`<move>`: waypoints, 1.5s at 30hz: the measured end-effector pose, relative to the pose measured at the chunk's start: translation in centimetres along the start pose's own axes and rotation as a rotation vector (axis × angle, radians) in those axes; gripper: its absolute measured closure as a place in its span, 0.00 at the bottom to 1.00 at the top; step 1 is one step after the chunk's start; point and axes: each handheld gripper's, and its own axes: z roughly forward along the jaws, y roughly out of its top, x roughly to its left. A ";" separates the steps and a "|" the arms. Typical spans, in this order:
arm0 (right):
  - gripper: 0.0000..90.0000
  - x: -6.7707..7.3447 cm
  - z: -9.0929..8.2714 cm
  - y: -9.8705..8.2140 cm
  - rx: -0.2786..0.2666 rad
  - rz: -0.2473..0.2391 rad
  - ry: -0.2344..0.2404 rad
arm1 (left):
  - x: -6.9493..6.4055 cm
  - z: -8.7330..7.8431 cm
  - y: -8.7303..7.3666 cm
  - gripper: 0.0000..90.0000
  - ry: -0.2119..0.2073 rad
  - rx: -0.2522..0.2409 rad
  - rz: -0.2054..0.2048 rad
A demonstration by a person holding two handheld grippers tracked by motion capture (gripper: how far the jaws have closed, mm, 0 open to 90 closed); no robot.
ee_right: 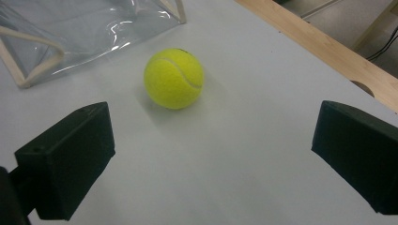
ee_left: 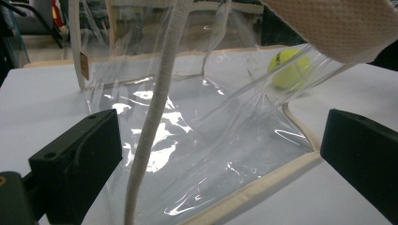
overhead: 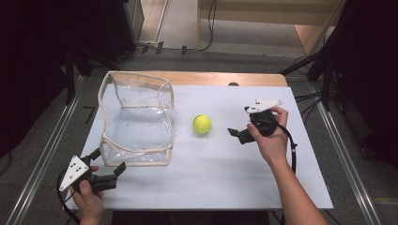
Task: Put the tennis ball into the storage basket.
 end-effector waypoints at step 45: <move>0.21 1.7 4.7 4.3 0.142 -0.113 0.036 | 0.0 0.1 0.0 0.00 -0.005 -0.001 -0.003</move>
